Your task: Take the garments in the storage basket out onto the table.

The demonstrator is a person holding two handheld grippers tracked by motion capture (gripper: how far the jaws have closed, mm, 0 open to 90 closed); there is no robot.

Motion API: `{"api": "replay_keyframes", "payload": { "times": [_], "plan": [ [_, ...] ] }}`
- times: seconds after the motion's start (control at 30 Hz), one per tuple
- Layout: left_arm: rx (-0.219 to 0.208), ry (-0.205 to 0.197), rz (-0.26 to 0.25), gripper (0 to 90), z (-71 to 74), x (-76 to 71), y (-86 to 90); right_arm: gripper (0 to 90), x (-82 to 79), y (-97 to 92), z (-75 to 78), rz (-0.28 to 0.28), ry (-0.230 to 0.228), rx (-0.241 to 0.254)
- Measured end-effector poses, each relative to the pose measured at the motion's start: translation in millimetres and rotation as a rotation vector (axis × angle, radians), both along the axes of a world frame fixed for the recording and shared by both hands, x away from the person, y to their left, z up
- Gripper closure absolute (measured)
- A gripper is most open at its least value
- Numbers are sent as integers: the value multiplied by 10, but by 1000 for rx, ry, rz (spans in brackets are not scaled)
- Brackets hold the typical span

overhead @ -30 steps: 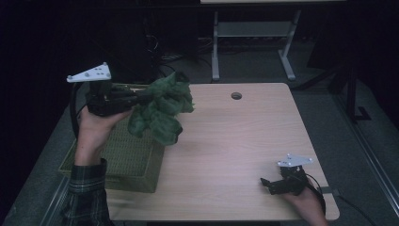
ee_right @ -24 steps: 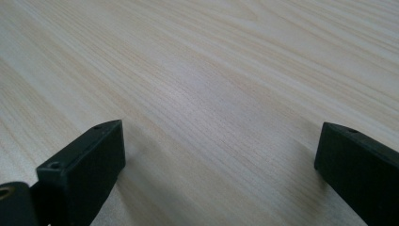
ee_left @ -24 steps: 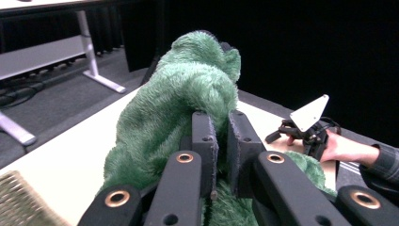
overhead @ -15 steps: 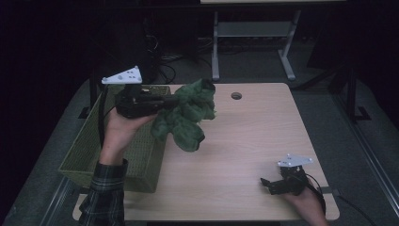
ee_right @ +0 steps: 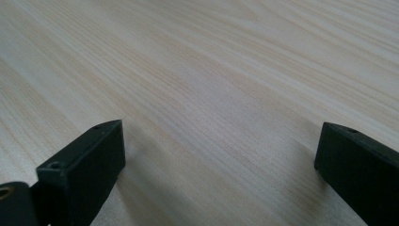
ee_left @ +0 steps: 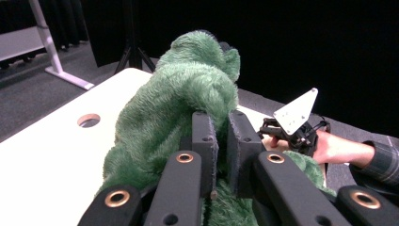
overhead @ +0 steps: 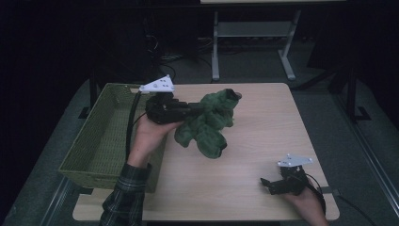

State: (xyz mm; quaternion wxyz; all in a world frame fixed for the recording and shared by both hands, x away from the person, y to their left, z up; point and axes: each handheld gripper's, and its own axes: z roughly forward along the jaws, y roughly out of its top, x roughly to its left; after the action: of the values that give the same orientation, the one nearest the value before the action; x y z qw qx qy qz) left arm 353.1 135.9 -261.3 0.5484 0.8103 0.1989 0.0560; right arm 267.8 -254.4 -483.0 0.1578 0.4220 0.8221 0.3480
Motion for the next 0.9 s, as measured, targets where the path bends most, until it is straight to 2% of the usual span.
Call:
{"api": "replay_keyframes", "payload": {
  "times": [0.1,0.13,0.3,0.43,0.5,0.53,0.57,0.63,0.67,0.77,0.8,0.87,0.9],
  "plan": [
    [5,2,-8,829,-52,11,-68,20,0,0,0,-1,0,0],
    [9,5,-26,829,-109,25,-134,20,0,0,0,-1,0,0],
    [22,4,-39,829,-237,38,-271,20,0,0,1,0,0,-1],
    [30,18,-51,829,-421,61,-422,20,0,-1,1,0,0,-2],
    [33,22,-54,829,-457,68,-448,20,0,-1,1,0,0,-2],
    [43,32,-56,829,-529,70,-507,20,0,-1,1,0,0,-2],
    [43,32,-56,829,-529,70,-507,20,0,-1,1,0,0,-2],
    [77,39,-61,829,-643,59,-603,20,0,0,0,0,-1,0],
    [77,39,-61,829,-643,59,-603,20,0,0,0,0,-1,0],
    [103,47,-60,829,-774,31,-700,20,1,-1,-1,0,-2,-1],
    [115,59,-64,829,-867,26,-749,20,1,-1,-1,0,-2,-1],
    [122,78,-69,828,-959,30,-790,20,1,0,-1,0,-2,-1],
    [122,78,-69,829,-959,30,-790,20,1,-1,-1,0,-1,-1]
  ]
}}
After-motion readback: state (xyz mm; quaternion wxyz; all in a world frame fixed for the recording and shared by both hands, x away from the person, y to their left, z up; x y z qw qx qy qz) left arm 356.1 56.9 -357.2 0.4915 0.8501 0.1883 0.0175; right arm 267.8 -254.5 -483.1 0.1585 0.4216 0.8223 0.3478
